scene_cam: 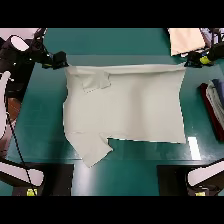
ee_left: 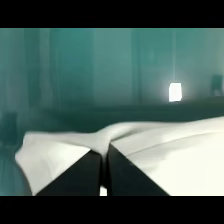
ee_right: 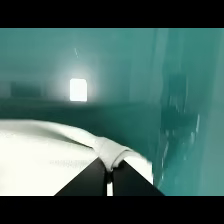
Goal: Fold the shirts.
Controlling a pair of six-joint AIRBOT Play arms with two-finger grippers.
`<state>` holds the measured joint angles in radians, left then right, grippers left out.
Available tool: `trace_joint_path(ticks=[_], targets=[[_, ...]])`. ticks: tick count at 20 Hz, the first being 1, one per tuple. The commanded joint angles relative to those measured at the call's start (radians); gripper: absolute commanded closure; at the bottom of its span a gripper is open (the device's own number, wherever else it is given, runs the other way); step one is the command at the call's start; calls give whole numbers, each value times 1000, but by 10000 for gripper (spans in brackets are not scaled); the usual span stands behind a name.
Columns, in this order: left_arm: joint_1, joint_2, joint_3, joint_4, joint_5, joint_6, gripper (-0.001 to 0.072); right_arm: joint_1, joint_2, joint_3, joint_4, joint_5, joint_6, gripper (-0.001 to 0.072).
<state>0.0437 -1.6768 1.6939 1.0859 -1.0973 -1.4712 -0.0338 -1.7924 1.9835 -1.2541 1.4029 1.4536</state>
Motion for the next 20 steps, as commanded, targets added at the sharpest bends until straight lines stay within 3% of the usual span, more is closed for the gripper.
trace_joint_path(ticks=[1,7,8,9,10,11,15,20], targets=[[0,-9,-41,48,-185,21,684,2,14,-67,-5,54,-3,692],[0,-9,-278,29,-137,19,681,14,151,-431,-1,-88,-3,691],[0,-9,-293,29,-134,19,617,11,170,-469,4,-106,-3,688],[0,-9,-296,28,-135,8,266,12,183,-494,14,-111,-3,608],[2,-5,-296,28,-135,-3,104,12,195,-513,32,-114,-3,350],[2,7,-296,29,-143,-8,105,11,206,-522,31,-107,-3,316],[2,152,-356,148,-200,9,105,-6,333,-618,25,-86,-8,322],[2,498,-772,182,-203,0,105,-30,548,-811,33,-89,-8,325]])
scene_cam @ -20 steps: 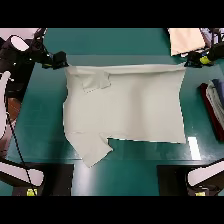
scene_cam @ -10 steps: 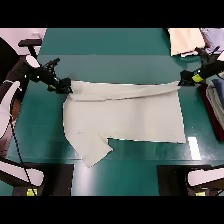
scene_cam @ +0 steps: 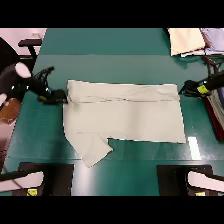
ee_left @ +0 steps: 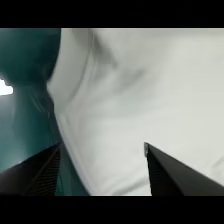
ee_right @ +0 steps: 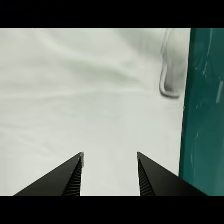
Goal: Fold the shirts.
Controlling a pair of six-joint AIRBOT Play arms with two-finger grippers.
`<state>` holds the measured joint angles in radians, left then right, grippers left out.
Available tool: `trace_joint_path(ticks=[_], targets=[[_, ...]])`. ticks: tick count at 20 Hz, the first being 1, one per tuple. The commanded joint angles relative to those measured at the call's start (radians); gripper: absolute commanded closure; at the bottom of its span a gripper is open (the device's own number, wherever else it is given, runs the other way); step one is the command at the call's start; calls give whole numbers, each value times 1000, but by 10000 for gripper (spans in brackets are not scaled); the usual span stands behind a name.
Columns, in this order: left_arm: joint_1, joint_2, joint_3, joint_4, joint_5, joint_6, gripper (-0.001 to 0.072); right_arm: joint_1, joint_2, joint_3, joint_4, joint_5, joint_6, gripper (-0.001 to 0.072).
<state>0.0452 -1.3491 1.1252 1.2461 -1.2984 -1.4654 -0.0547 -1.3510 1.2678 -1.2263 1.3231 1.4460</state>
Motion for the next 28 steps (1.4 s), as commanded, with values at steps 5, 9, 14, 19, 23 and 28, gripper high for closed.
trace_joint_path(ticks=[5,9,14,19,23,28], targets=[[0,421,-555,-114,4,-51,105,-3,215,-150,6,-76,0,325],[0,451,-677,-198,40,-53,104,-3,239,-150,6,-85,0,325],[0,451,-769,-344,154,12,105,-3,239,-150,6,-81,0,326],[0,451,-800,-424,212,40,285,-3,239,-150,4,-58,0,326],[0,451,-771,-484,191,88,684,-72,255,-200,2,12,-2,325],[0,451,-690,-481,122,106,685,-334,363,-496,-21,80,-30,307]])
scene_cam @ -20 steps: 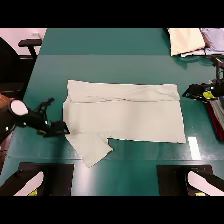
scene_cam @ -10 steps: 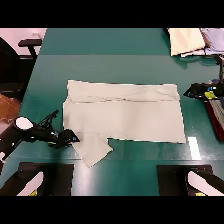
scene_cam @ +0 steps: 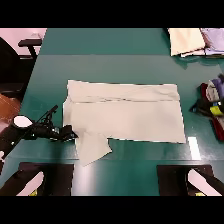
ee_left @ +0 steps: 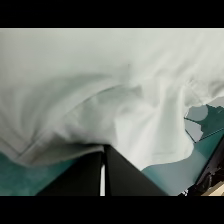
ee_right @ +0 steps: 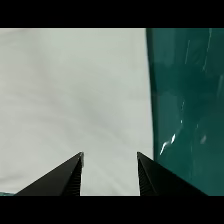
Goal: Fold the shirts.
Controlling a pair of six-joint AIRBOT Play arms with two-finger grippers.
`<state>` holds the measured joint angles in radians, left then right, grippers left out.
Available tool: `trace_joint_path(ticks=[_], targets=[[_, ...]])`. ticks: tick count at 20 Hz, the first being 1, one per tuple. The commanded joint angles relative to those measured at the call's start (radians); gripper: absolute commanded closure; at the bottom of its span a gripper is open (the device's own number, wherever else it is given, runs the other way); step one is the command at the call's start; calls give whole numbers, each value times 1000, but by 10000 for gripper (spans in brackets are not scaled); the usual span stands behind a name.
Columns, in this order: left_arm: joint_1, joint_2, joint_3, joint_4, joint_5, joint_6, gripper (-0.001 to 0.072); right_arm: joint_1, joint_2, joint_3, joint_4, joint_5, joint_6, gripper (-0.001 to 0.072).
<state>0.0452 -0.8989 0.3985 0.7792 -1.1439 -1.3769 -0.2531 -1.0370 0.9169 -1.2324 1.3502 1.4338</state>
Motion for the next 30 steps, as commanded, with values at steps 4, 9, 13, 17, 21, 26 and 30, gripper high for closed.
trace_joint_path(ticks=[4,9,13,17,21,26,30], targets=[[0,0,48,-4,-22,21,685,-336,36,-344,-14,65,-30,163],[0,0,48,10,-16,21,685,-300,-83,-430,154,1,-82,276],[0,1,48,56,-23,15,685,-180,-77,-404,159,-82,-81,490],[0,3,59,104,-119,4,687,-105,31,-343,97,-48,-81,690],[-54,113,68,192,-182,-83,687,-51,190,-295,-84,117,-61,690],[-164,273,117,228,-362,-258,686,-43,382,-286,-129,217,-17,691],[-164,220,310,327,-206,-253,686,5,303,-205,-120,173,-4,692]])
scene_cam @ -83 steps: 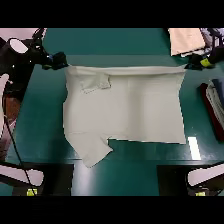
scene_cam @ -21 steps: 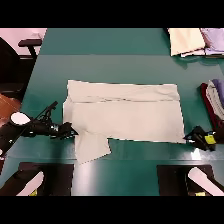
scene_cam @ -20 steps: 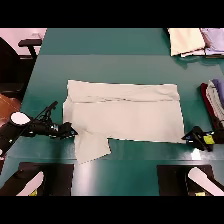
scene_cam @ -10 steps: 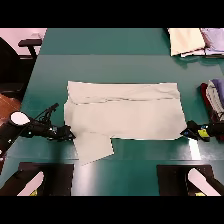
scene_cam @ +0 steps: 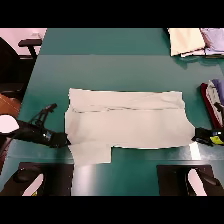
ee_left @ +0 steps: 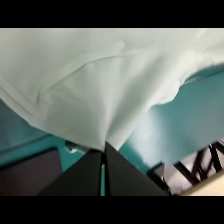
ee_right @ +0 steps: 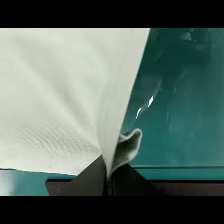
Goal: Fold the shirts.
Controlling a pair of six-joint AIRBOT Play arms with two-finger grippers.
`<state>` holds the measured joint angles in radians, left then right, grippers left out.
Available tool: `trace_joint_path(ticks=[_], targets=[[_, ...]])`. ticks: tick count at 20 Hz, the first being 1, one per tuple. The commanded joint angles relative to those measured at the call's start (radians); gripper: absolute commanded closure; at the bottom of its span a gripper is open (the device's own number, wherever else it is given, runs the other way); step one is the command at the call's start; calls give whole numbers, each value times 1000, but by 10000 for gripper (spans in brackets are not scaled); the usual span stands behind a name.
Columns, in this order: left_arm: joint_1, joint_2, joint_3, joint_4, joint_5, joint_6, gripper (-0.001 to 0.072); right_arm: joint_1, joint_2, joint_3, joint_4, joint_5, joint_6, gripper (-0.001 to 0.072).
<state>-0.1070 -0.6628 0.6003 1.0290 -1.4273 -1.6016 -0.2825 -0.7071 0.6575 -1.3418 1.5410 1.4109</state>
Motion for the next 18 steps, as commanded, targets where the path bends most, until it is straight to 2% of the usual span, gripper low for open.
trace_joint_path(ticks=[1,5,10,13,16,17,18], targets=[[-11,-63,163,111,115,-14,686,70,-75,102,-11,-54,25,692],[-11,-331,340,145,274,68,684,218,-341,353,-11,-169,37,691],[-11,-670,576,144,417,118,683,267,-642,600,-11,-184,37,690],[-11,-799,678,142,441,117,683,265,-747,682,-10,-178,37,690],[-11,-838,702,142,475,117,681,264,-811,746,-10,-182,33,681],[-11,-838,703,142,481,117,640,263,-826,762,3,-185,8,597],[-10,-837,702,141,482,117,328,254,-836,774,45,-185,-15,471]])
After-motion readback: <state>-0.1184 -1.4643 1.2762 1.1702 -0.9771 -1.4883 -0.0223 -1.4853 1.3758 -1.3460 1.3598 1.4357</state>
